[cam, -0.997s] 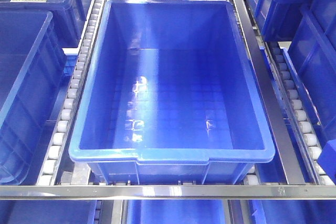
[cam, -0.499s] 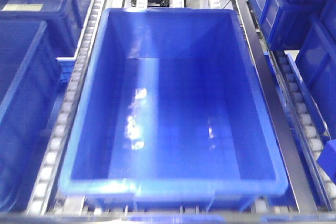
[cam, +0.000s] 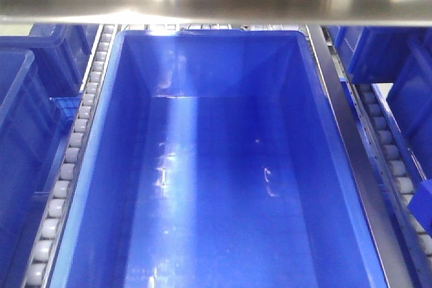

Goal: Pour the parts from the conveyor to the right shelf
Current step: 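Drive alongside the shelf and stop facing an empty blue bin, then extend the right gripper holding the bottle down into the blue bin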

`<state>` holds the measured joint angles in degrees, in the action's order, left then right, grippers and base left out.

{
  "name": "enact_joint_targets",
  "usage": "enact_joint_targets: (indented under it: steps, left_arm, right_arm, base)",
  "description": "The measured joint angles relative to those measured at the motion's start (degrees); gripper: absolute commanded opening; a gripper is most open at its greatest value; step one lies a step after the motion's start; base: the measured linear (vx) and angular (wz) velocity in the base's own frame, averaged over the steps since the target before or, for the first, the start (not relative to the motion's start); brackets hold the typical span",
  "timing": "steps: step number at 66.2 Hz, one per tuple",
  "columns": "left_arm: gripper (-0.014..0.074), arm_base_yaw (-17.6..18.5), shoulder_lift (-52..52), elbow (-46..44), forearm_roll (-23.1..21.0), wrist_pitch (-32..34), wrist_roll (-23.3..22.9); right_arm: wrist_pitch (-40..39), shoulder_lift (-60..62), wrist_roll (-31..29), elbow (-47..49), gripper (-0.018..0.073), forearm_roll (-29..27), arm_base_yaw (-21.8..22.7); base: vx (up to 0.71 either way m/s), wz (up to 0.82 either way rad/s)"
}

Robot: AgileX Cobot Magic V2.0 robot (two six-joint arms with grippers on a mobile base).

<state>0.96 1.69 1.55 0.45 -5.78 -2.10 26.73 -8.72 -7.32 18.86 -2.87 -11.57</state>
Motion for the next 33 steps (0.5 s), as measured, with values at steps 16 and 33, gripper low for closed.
enact_joint_targets:
  steps: [16, 33]
  left_arm:
    - [-0.0006, 0.00, 0.00, 0.00, 0.00, 0.00, 0.00]
    - [-0.0006, 0.00, 0.00, 0.00, 0.00, 0.00, 0.00]
  right_arm:
    - [0.00, 0.00, 0.00, 0.00, -0.0005, 0.00, 0.00]
    - [0.00, 0.00, 0.00, 0.00, -0.0005, 0.00, 0.00]
  base:
    - [0.04, 0.02]
    - [0.00, 0.00]
